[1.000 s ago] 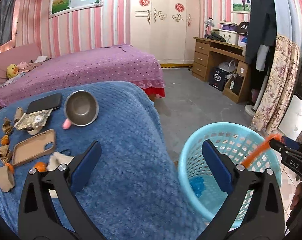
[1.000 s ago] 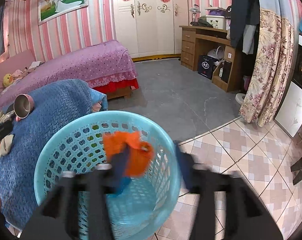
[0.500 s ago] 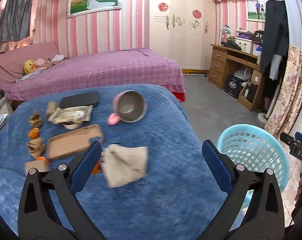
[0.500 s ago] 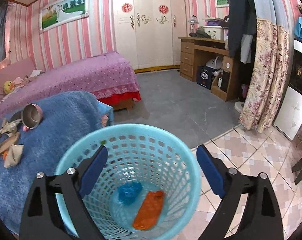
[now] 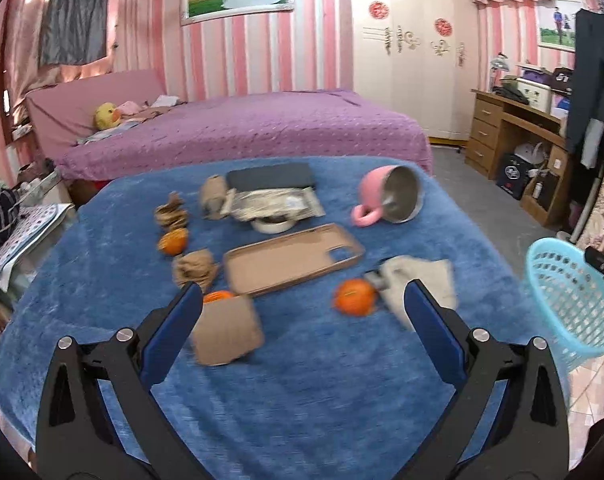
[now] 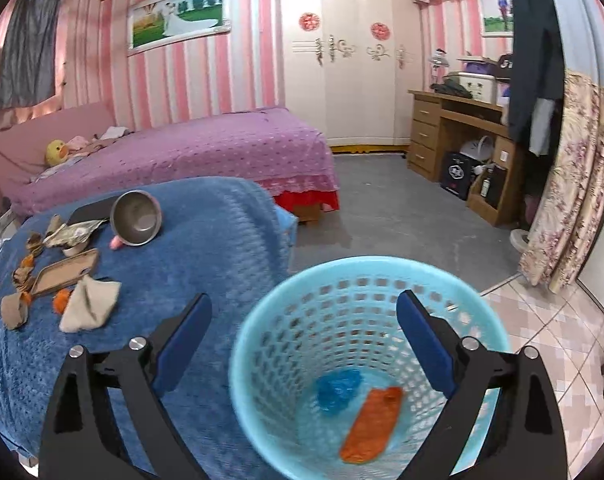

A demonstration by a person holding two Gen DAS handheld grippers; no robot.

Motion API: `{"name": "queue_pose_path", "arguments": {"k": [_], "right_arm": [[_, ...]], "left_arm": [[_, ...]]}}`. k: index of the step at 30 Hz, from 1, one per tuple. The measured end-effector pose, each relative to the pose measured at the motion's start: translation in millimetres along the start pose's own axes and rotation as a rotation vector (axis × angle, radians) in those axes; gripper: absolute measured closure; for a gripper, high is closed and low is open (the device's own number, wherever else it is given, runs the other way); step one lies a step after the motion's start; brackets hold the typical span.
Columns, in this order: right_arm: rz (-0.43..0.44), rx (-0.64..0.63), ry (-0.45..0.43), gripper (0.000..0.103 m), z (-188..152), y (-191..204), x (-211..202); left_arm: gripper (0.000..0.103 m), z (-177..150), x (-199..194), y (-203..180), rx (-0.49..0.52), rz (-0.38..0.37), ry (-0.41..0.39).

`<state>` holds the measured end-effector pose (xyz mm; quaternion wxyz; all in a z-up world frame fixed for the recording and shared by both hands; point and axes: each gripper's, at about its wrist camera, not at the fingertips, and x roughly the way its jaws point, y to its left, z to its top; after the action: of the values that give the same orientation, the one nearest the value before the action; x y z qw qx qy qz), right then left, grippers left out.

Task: Collect trash
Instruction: 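Grasp the cardboard tube with the left gripper while the right gripper approaches the beige cloth bag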

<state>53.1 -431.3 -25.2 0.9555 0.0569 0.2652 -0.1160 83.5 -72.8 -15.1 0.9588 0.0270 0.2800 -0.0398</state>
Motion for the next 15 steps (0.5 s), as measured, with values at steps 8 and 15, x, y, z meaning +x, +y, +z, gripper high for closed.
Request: {"name": "queue_pose_path", "arguments": {"k": [8,15], "right_arm": [[0.02,-0.081,0.015,0.011,-5,50,8],[0.017,-0.098,0.023,0.007,-6,73,17]], "left_arm": [[0.006,-21,25,48,-0.042,0.026,0.059],[0.006,-27,47,62,-0.046,0.062,0.093]]}}
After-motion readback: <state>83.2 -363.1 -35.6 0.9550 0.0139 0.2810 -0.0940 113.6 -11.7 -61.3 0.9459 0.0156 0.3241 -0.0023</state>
